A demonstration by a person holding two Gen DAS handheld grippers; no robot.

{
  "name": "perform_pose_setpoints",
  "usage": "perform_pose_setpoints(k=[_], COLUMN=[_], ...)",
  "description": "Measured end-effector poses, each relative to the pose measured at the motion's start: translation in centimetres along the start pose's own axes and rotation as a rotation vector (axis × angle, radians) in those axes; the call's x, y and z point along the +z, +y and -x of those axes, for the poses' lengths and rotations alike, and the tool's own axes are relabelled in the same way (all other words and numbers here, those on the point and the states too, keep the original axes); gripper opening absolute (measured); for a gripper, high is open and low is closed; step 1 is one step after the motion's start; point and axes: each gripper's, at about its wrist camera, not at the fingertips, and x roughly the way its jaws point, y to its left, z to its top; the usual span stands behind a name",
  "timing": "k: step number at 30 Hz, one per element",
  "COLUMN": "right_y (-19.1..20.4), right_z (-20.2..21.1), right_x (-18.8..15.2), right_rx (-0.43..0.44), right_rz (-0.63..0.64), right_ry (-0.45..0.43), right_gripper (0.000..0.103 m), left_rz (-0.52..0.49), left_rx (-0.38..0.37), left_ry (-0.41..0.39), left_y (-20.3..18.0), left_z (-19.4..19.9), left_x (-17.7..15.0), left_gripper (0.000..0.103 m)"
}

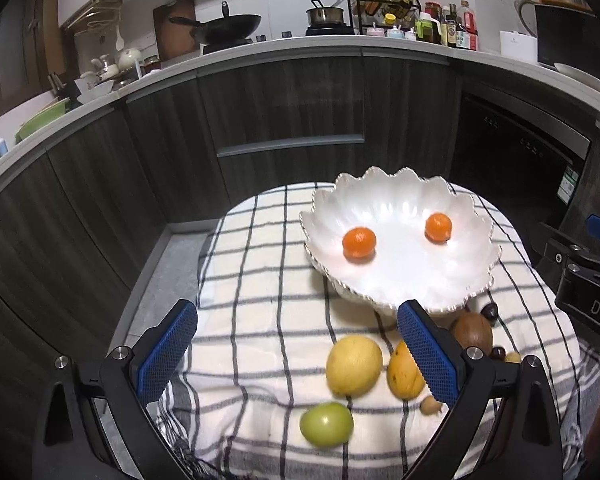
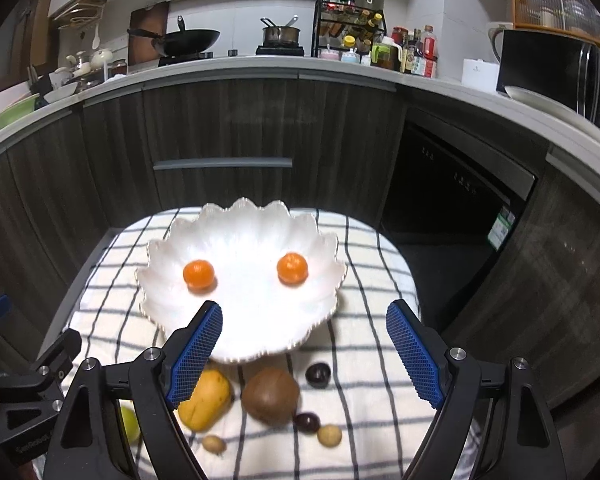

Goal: Organize fruits
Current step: 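Withdraw both tools from the bowl toward the remaining fruits, then grasp the green apple with the left tool while the right tool grasps a small tan fruit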

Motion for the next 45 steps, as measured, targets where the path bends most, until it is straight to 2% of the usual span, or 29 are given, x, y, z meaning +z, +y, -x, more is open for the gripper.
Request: perform_pose_setpoints(k=[13,23,30,37,39,43,45], right_y=[0.5,1.4,1.9,1.6,1.4,0.8,0.7], right_z=[-0.2,-0.8,-2.5,-3.9,-4.6,-5.9,-6.3], right_x=[-5.0,-7.1,-8.6,-9.7,-10.0,-10.5,-10.7], right_rx=[0.011,0.019,0.017,0.005,0.006,0.009,0.012], right_rz=[0.024,0.038,0.056,0.051,0.041,0.016,0.01], right_ry=[0.065,0.08,0.133,0.164,0.183,0.228,0.241], right_gripper=[0.085,0.085,0.085,0.085,0.085,0.085,0.085], left_rz=[-0.005,0.02,0.012,-0.018,-0.023,-0.031,-0.031], left_rx=[-0.001,-0.016,-0.002,0.013,0.013,0.006,-0.003], left_ry=[-0.025,0.014,0.058,0.098,0.109,0.137,0.143], left_y=[-0.2,0.3,0.1,-0.8,-1.0,-1.3,-1.5], left_z=[0.1,-1.6,-3.8,-5.8,-6.2,-7.1,-7.5], left_x=[-5.1,-7.5,-9.1,-10.1,-10.3,-10.5,-10.6], left_gripper=[0.102,0.102,0.102,0.094,0.091,0.075,0.075])
